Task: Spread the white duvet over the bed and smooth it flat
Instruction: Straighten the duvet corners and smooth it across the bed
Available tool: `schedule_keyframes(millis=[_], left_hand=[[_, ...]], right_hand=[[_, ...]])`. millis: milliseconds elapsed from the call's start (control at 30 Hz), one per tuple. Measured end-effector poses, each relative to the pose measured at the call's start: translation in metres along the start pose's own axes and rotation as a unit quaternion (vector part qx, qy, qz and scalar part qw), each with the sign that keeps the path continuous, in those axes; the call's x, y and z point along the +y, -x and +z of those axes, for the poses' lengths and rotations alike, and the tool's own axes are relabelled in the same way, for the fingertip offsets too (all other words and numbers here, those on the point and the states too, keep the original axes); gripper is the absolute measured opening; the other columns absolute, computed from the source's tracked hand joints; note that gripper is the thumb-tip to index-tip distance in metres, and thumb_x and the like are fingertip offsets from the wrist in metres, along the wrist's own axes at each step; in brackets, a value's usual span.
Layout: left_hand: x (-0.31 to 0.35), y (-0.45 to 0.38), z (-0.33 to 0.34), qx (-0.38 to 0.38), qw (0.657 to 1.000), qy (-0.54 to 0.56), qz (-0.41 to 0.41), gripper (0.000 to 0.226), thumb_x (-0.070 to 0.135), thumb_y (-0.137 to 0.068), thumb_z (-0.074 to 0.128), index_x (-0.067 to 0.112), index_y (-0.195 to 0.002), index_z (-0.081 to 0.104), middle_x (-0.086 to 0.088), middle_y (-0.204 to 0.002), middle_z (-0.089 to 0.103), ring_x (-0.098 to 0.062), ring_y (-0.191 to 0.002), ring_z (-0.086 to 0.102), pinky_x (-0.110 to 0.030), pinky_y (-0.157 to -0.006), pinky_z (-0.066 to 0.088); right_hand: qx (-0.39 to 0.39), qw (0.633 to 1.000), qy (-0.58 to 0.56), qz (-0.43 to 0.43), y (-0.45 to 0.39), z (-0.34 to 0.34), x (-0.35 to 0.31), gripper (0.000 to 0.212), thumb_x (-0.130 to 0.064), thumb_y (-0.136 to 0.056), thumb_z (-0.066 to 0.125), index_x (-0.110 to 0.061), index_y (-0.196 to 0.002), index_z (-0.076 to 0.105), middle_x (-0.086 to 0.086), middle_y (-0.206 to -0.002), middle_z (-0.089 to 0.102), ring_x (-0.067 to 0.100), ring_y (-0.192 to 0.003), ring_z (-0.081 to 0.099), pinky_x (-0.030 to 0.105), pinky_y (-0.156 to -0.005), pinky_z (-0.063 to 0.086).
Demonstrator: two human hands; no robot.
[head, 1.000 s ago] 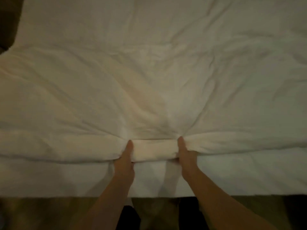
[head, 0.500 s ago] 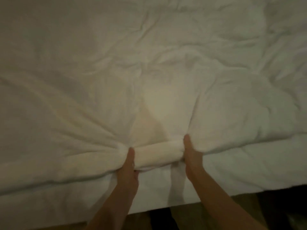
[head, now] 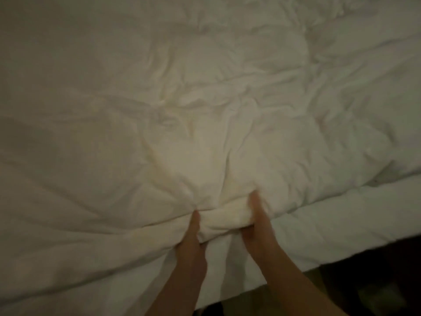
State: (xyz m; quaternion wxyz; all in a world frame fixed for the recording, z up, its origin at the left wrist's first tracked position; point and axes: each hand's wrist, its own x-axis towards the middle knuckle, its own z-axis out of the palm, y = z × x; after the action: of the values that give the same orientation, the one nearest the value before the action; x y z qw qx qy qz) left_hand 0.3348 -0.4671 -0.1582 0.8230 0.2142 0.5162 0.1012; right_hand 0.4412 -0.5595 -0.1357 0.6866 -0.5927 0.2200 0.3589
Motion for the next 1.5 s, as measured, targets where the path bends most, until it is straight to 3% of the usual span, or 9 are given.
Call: schedule_keyframes(millis=[167, 333, 433, 500, 733, 967, 1233, 1333, 1500], left_hand=[[-0.022, 0.000, -0.020, 0.063, 0.993, 0.050, 0.085, 0.053, 0.021, -0.087, 0.070, 0.028, -0.138, 0.054, 0.008, -0.128, 0.065, -0.015, -0.114, 0.063, -0.038, -0.094, 0.050], [-0.046, 0.004, -0.001, 0.146, 0.983, 0.080, 0.073, 0.055, 0.023, -0.087, 0.075, 0.040, -0.134, 0.052, 0.000, -0.133, 0.062, -0.020, -0.116, 0.061, -0.039, -0.106, 0.042], [-0.074, 0.021, 0.080, 0.049, 0.998, 0.024, 0.013, 0.047, 0.021, -0.093, 0.066, 0.034, -0.135, 0.047, -0.006, -0.133, 0.060, -0.008, -0.110, 0.063, -0.023, -0.095, 0.048], [-0.088, 0.046, 0.141, -0.040, 0.999, -0.007, -0.029, 0.057, 0.040, -0.085, 0.071, 0.018, -0.135, 0.055, -0.009, -0.131, 0.063, -0.019, -0.118, 0.062, -0.037, -0.104, 0.047], [-0.117, 0.011, 0.216, 0.063, 0.997, 0.018, -0.049, 0.062, 0.044, -0.089, 0.063, 0.015, -0.142, 0.049, -0.003, -0.137, 0.057, -0.019, -0.108, 0.061, -0.029, -0.081, 0.051], [-0.148, 0.028, 0.187, 0.225, 0.974, -0.031, 0.017, 0.042, 0.026, -0.081, 0.077, 0.026, -0.118, 0.058, 0.004, -0.108, 0.065, -0.019, -0.107, 0.059, -0.038, -0.094, 0.049], [-0.190, 0.029, 0.296, -0.138, 0.983, 0.005, -0.117, 0.058, 0.047, -0.090, 0.062, 0.011, -0.135, 0.051, -0.016, -0.137, 0.056, -0.031, -0.122, 0.057, -0.044, -0.109, 0.040], [-0.209, 0.000, 0.311, -0.122, 0.985, 0.007, -0.120, 0.100, 0.061, -0.061, 0.084, 0.018, -0.144, 0.046, -0.011, -0.139, 0.056, -0.028, -0.124, 0.056, -0.045, -0.111, 0.039], [-0.246, -0.008, 0.289, 0.041, 0.997, -0.024, -0.061, 0.074, 0.039, -0.077, 0.081, 0.028, -0.142, 0.048, 0.008, -0.130, 0.062, -0.014, -0.113, 0.061, -0.033, -0.095, 0.049]], right_hand=[[0.089, 0.988, 0.023, -0.121, -0.045, -0.060, -0.053, 0.058, -0.055, -0.089, 0.063, -0.025, -0.137, 0.055, -0.003, -0.135, 0.061, 0.015, -0.120, 0.060, 0.035, -0.106, 0.044], [0.223, 0.970, 0.079, -0.056, -0.039, -0.077, -0.021, 0.055, -0.044, -0.095, 0.058, -0.017, -0.141, 0.048, 0.000, -0.131, 0.057, 0.018, -0.109, 0.054, 0.029, -0.102, 0.041], [0.143, 0.988, 0.062, -0.013, -0.036, -0.089, -0.037, 0.053, -0.044, -0.096, 0.055, -0.021, -0.142, 0.046, -0.004, -0.131, 0.055, 0.018, -0.110, 0.055, 0.030, -0.100, 0.043], [0.035, 0.999, 0.024, 0.010, -0.027, -0.111, -0.044, 0.051, -0.045, -0.093, 0.060, -0.022, -0.137, 0.053, 0.000, -0.129, 0.062, 0.019, -0.112, 0.062, 0.035, -0.097, 0.049], [-0.038, 0.989, -0.138, -0.035, -0.088, -0.201, -0.175, 0.074, -0.067, -0.084, 0.060, -0.025, -0.143, 0.047, 0.002, -0.138, 0.058, 0.023, -0.123, 0.058, 0.042, -0.106, 0.044], [0.206, 0.975, 0.075, -0.023, -0.088, -0.249, -0.129, 0.067, -0.050, -0.091, 0.061, -0.020, -0.147, 0.040, 0.001, -0.144, 0.049, 0.022, -0.126, 0.049, 0.039, -0.113, 0.037], [0.053, 0.997, -0.025, 0.051, -0.083, -0.287, -0.158, 0.105, -0.072, -0.051, 0.083, -0.023, -0.138, 0.052, 0.004, -0.132, 0.062, 0.024, -0.116, 0.061, 0.043, -0.102, 0.046], [0.057, 0.993, -0.094, -0.040, -0.102, -0.315, -0.209, 0.079, -0.069, -0.080, 0.063, -0.024, -0.143, 0.049, 0.002, -0.136, 0.060, 0.022, -0.122, 0.059, 0.043, -0.107, 0.042], [0.257, 0.965, 0.021, -0.054, -0.105, -0.347, -0.219, 0.081, -0.062, -0.076, 0.073, -0.021, -0.142, 0.050, -0.008, -0.129, 0.061, 0.011, -0.107, 0.061, 0.028, -0.098, 0.046]])
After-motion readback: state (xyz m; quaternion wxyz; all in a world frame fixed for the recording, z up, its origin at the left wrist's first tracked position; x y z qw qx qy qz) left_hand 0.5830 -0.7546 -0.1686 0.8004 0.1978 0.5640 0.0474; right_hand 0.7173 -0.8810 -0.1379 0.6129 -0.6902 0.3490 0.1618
